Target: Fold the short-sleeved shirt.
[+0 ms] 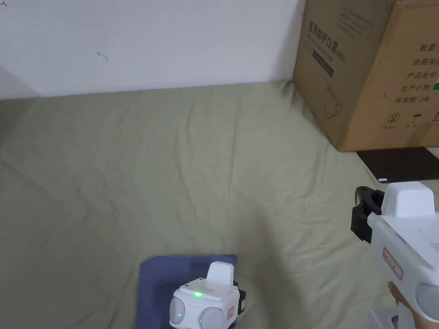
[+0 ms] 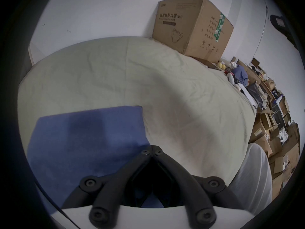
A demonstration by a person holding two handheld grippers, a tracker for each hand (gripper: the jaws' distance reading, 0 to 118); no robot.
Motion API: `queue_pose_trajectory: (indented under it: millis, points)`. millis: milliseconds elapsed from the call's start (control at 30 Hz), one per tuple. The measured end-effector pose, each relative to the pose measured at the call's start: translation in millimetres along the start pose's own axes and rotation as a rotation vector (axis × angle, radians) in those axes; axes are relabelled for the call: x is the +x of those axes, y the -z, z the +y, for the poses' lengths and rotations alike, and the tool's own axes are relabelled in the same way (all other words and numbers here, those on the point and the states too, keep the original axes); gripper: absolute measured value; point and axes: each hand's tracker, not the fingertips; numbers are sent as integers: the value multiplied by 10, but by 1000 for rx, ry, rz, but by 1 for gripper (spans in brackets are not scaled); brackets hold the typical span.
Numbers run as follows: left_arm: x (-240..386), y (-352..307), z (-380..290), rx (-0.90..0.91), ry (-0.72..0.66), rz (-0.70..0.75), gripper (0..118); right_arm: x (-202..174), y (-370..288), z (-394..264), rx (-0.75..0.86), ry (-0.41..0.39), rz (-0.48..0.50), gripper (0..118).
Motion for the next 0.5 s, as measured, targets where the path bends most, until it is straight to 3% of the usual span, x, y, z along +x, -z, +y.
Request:
queue_pose_trajectory:
  millis: [233, 500]
  points:
    - [-20, 80, -55, -2, -3, 4, 0, 70, -26, -36, -7, 6, -18, 0]
    - [-72, -668, 332, 296, -10, -36, 0, -62, -83, 116, 35, -1, 6, 0]
